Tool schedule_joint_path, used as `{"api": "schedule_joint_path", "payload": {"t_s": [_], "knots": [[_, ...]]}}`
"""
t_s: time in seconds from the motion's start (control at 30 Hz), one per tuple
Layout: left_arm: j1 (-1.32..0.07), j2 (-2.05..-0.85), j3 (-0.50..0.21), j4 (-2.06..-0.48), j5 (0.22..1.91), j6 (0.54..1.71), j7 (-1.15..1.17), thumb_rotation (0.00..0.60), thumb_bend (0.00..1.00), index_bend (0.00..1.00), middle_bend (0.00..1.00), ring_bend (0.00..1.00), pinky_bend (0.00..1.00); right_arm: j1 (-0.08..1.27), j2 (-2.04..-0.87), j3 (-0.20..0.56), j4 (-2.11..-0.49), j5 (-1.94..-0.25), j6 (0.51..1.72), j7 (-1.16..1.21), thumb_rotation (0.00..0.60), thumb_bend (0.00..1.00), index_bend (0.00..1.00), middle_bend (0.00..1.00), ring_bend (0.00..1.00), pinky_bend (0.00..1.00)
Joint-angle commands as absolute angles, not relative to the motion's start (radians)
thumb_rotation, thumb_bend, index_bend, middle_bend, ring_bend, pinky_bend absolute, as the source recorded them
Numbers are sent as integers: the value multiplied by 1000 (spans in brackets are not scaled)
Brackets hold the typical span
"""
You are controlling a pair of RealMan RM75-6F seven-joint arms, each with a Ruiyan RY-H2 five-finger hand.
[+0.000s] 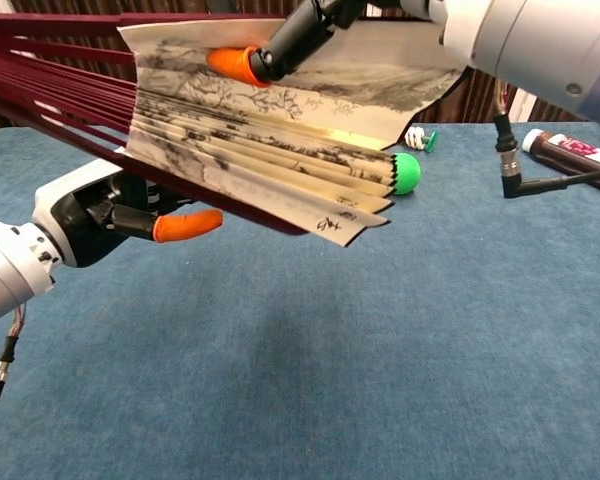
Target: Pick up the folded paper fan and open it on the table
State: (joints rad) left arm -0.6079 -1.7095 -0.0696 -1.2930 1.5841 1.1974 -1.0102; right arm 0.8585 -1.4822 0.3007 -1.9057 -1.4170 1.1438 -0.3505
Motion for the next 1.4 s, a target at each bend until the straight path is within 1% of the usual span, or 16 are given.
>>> {"api": "schedule_joint_path", "payload": {"t_s": [0.03, 0.13, 0.23, 0.3, 0.47, 0.53, 0.7, 0.8, 1.0, 1.17, 1.4], "knots": [[-613, -1720, -78, -1295, 1577, 1194, -997, 600, 413, 544, 255, 0, 132, 859, -1482, 299, -1908, -1420, 1143, -347, 600, 391, 907, 137, 240, 190], [-621, -1730, -88, -1294, 1570, 1191, -984, 600, 391, 503, 244, 0, 132, 858, -1479, 297, -1911, -1420, 1143, -346, 600, 391, 909, 137, 240, 190], [-631, -1734, -88, -1293, 1566, 1175, -982, 600, 382, 513, 247, 0, 132, 857, -1475, 295, -1916, -1424, 1144, -347, 600, 391, 912, 137, 240, 190], [-633, -1736, -86, -1292, 1565, 1170, -974, 600, 399, 552, 257, 0, 133, 856, -1473, 295, -1919, -1425, 1146, -346, 600, 391, 913, 137, 240, 190], [-628, -1741, -85, -1295, 1557, 1174, -956, 600, 465, 740, 344, 0, 168, 852, -1466, 295, -1920, -1427, 1149, -342, 600, 392, 912, 137, 240, 190], [-625, -1743, -90, -1294, 1552, 1181, -949, 600, 474, 783, 376, 4, 180, 850, -1462, 294, -1920, -1427, 1151, -340, 600, 391, 912, 138, 240, 190], [-617, -1740, -107, -1292, 1532, 1195, -929, 600, 484, 846, 465, 55, 218, 839, -1448, 294, -1922, -1429, 1161, -322, 600, 391, 913, 137, 240, 196], [-609, -1747, -121, -1284, 1515, 1208, -898, 600, 484, 856, 482, 60, 219, 832, -1438, 295, -1926, -1431, 1167, -303, 600, 392, 913, 137, 240, 199], [-602, -1747, -126, -1255, 1517, 1229, -863, 600, 476, 841, 470, 60, 219, 823, -1419, 298, -1918, -1427, 1172, -292, 600, 392, 912, 137, 240, 199], [-594, -1735, -131, -1205, 1527, 1259, -843, 600, 469, 837, 468, 60, 219, 806, -1385, 302, -1901, -1419, 1181, -273, 600, 391, 913, 137, 240, 199], [-586, -1704, -135, -1183, 1552, 1306, -848, 600, 463, 836, 461, 60, 219, 775, -1338, 308, -1879, -1415, 1200, -212, 600, 391, 920, 137, 240, 199]]}}
